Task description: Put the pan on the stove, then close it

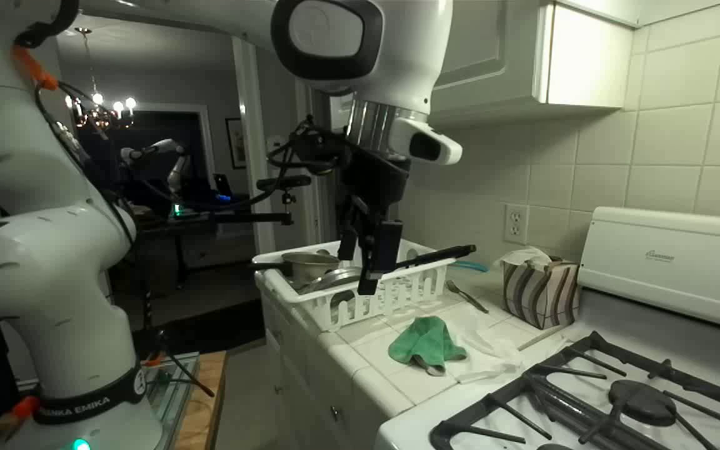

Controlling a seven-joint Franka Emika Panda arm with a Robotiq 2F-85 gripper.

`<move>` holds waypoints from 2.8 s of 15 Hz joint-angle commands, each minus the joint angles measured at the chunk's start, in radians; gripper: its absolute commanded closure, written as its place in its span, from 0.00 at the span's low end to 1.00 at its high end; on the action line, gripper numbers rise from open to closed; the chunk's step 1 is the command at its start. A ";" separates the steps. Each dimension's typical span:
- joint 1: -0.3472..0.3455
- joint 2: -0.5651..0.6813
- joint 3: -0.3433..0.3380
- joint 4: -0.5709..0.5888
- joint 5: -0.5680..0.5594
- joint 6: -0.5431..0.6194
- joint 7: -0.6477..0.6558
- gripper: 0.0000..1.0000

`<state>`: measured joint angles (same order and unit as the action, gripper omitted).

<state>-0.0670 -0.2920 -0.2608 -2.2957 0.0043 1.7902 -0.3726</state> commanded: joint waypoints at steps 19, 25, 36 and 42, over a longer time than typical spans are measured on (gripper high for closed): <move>0.078 0.138 0.163 0.115 0.041 0.141 0.068 0.00; 0.215 0.279 0.347 0.259 0.055 0.105 -0.008 0.00; 0.265 0.322 0.435 0.272 0.013 0.155 0.101 0.00; 0.342 0.377 0.528 0.144 0.065 0.433 0.318 0.00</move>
<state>0.2542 0.0855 0.2444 -2.0708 0.0353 2.1089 -0.1395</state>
